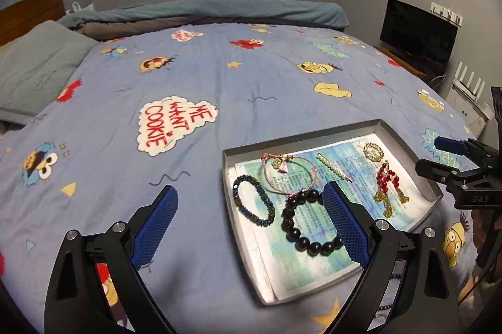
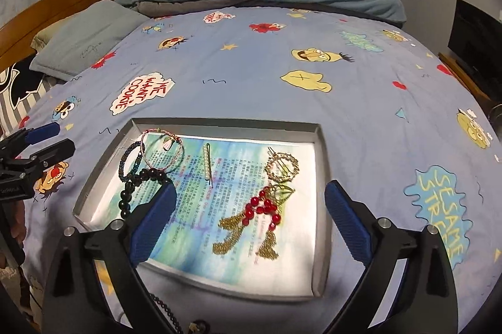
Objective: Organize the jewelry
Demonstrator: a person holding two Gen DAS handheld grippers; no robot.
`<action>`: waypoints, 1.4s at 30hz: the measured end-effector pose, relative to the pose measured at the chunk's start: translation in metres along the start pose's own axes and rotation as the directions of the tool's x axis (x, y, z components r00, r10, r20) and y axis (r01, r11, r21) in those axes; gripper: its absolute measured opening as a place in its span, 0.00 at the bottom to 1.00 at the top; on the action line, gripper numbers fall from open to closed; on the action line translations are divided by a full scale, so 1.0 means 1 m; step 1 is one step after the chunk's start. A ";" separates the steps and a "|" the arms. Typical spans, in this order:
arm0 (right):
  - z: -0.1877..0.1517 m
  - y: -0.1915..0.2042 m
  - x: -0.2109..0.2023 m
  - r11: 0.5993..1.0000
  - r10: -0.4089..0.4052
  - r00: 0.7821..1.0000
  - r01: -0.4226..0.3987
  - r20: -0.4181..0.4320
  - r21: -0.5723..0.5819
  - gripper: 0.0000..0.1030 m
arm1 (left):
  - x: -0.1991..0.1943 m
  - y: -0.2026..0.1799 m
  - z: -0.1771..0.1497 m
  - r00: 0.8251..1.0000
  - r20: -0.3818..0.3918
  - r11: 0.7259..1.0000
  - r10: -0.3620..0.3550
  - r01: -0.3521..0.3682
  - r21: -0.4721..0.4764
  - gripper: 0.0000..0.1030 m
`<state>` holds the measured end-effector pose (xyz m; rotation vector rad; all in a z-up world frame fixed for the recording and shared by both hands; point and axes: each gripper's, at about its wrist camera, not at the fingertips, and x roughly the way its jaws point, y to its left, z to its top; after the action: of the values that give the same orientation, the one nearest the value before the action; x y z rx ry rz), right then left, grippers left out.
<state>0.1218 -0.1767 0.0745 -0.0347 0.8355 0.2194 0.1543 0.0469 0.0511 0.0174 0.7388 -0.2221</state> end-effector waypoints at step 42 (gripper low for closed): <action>-0.106 -0.034 -0.065 1.000 -0.009 1.000 0.009 -0.003 0.001 0.95 | -0.060 -0.033 -0.093 0.998 -0.030 0.998 0.055 -0.054 0.025 0.92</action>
<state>0.0095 -0.2342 0.0494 -0.0382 0.8386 0.2103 0.0421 0.0347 0.0248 0.0643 0.7651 -0.1794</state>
